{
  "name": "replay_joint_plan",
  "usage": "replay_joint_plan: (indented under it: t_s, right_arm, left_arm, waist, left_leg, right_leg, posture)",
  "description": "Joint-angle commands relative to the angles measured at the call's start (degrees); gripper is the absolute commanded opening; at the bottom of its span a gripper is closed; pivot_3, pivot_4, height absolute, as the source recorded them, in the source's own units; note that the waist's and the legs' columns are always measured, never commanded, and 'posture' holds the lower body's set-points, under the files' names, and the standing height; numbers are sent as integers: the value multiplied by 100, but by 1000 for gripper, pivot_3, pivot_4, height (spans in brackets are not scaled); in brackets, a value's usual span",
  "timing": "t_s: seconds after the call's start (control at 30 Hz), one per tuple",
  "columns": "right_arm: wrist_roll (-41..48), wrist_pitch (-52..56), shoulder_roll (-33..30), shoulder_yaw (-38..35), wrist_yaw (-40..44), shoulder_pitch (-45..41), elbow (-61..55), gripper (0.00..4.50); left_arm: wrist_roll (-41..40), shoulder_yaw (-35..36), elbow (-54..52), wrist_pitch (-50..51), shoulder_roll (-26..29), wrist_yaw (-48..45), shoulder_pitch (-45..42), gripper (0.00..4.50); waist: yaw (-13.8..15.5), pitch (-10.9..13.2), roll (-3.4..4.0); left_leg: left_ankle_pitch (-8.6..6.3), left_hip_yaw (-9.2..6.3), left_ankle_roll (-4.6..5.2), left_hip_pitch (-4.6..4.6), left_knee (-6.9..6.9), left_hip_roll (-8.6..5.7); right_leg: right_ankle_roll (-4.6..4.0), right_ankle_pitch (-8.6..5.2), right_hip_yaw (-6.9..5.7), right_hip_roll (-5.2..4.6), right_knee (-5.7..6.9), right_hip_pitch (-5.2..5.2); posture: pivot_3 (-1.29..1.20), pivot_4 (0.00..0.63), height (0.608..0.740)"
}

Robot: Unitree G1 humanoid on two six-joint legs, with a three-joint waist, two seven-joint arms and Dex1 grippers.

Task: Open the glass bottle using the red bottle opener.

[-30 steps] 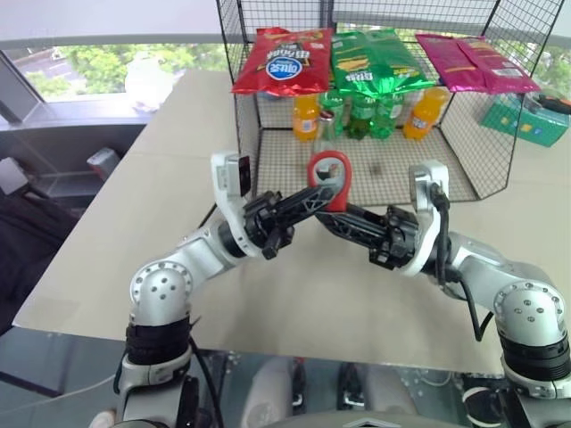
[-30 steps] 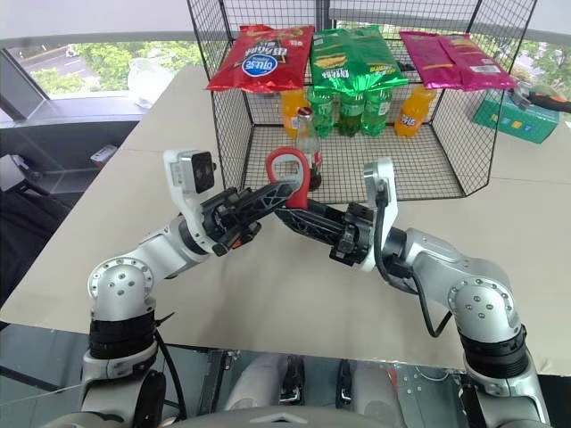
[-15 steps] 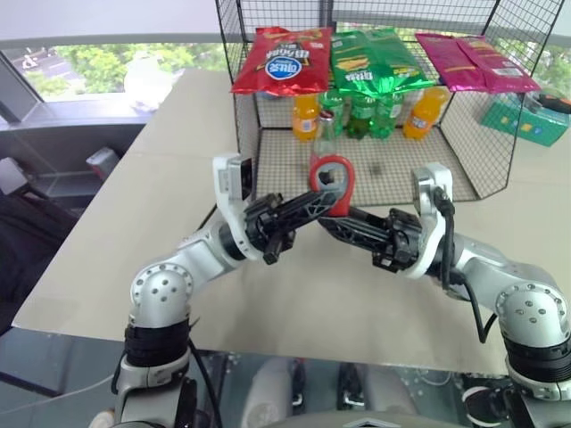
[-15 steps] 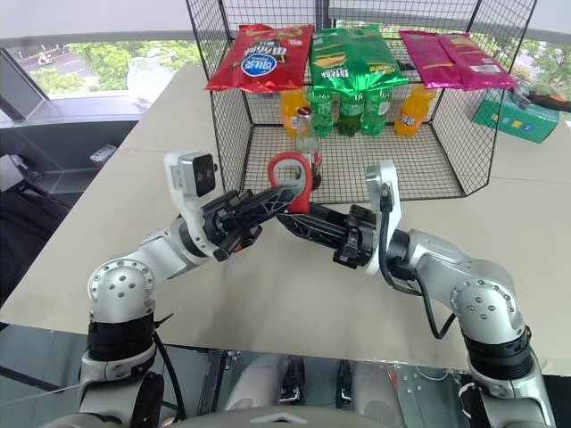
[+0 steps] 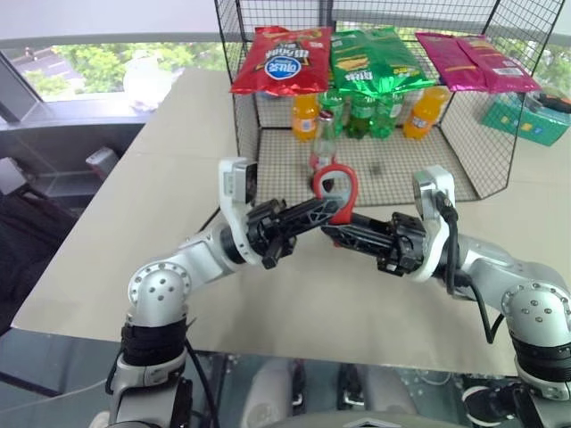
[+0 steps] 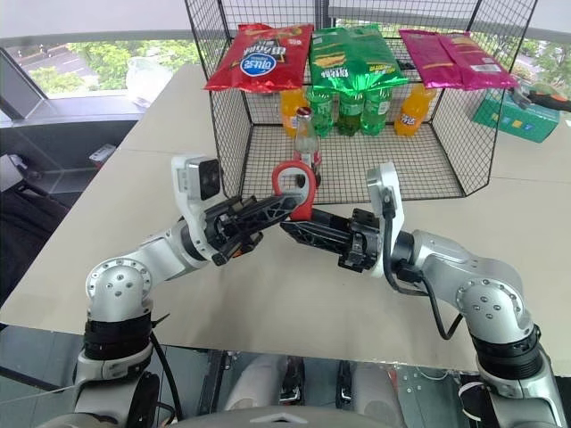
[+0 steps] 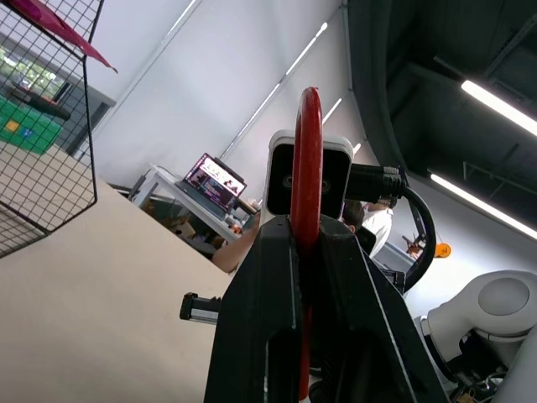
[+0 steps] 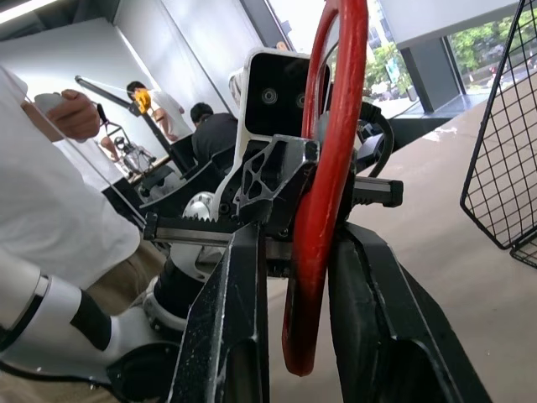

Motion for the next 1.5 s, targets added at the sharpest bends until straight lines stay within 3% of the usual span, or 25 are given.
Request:
replay_joint_plan:
  t_s: [0.03, 0.43, 0.47, 0.6, 0.8, 0.83, 1.07, 1.1, 1.13, 1.17, 1.23, 1.37, 1.5]
  right_arm:
    - [1, 21, -132, -63, 234, 65, -208, 422]
    - [99, 99, -99, -90, 138, -138, -14, 422]
    - [117, 108, -97, -91, 122, -163, -15, 1457]
    - [145, 173, -55, -58, 11, -300, -65, 3235]
    - [288, 256, -1, -67, -129, -378, -68, 3235]
    - [216, 271, -22, -38, -103, -352, -75, 2691]
    - [-951, 55, -306, 369, 373, 134, -224, 2691]
    - [-1179, -38, -374, 441, 527, 275, -229, 2927]
    - [-1426, -141, -492, 532, 735, 435, -258, 3174]
    - [-1624, -239, -587, 599, 928, 558, -294, 3653]
    - [-2091, -529, -726, 685, 1135, 793, -358, 4455]
    - [-2771, -1089, -913, 780, 1613, 1288, -383, 4455]
    - [-3440, -1709, -1090, 839, 2024, 1682, -402, 4455]
  left_arm:
    - [-122, 271, -37, -196, 73, 14, -34, 865]
    - [-25, 240, -98, -271, 45, 23, -14, 865]
    - [-27, 235, -103, -277, 43, 24, -11, 865]
    - [42, 215, -96, -337, 57, -91, 94, 865]
    - [117, 228, -80, -387, 110, -263, 221, 865]
    - [130, 233, -66, -391, 121, -274, 228, 865]
    - [529, 317, -273, -452, 616, -435, 728, 865]
    - [645, 354, -317, -478, 754, -504, 879, 1381]
    - [875, 372, -366, -579, 924, -602, 1062, 1473]
    - [1070, 365, -407, -669, 1080, -713, 1205, 2119]
    - [1523, 314, -599, -869, 1570, -1214, 1630, 2910]
    - [2787, 58, -785, -1852, 2320, -2122, 2377, 2910]
    - [3891, -266, -752, -3001, 2663, -2768, 2904, 2910]
  waist:
    - [1, 0, 0]
    - [0, 2, 0]
    - [0, 2, 0]
    - [-1, 3, 1]
    - [5, 4, 1]
    - [4, 4, 1]
    - [-6, 5, 3]
    - [-10, 5, 3]
    - [-7, 6, 5]
    - [-4, 8, 8]
    - [-4, 9, 9]
    - [0, 16, 21]
    - [6, 29, 43]
  left_leg:
    - [0, 0, 0, 0, 0, 0]
    - [0, 0, 0, -2, -8, 0]
    - [0, 0, 0, -2, -8, 0]
    - [0, 0, 0, -2, -12, 0]
    - [0, 0, 0, -3, -23, 0]
    - [0, 1, -1, -4, -23, 0]
    - [0, 1, -1, -5, -37, -1]
    - [0, 1, -1, -8, -38, -1]
    - [-1, 1, -1, -7, -41, -1]
    - [-1, 1, -2, -7, -45, -1]
    - [-1, 1, -2, -9, -46, -1]
    - [-18, -1, -30, -9, -55, 0]
    - [-20, -4, -31, -12, -67, -1]
  right_leg:
    - [0, 0, 0, 0, 0, 0]
    - [0, 0, 0, 0, -8, -2]
    - [0, 0, 0, 0, -9, -2]
    - [-1, 0, 0, 0, -10, -3]
    - [-1, 0, -1, 0, -19, -5]
    - [-1, 0, -2, 0, -20, -5]
    - [0, 0, -3, 0, -31, -7]
    - [0, 0, -3, 0, -33, -9]
    - [0, 0, -3, 0, -36, -9]
    - [0, 0, -3, 0, -41, -9]
    - [2, -2, -5, 0, -47, -10]
    - [18, -12, -6, -3, -60, -13]
    - [-1, -21, -10, -9, -74, -15]
  posture:
    - [0, 150, 740]
    - [0, 150, 740]
    - [0, 150, 740]
    - [0, 150, 740]
    - [0, 150, 740]
    - [0, 150, 740]
    - [0, 150, 740]
    - [0, 150, 740]
    - [0, 150, 740]
    - [0, 150, 740]
    - [0, 150, 740]
    - [0, 150, 740]
    - [0, 150, 740]
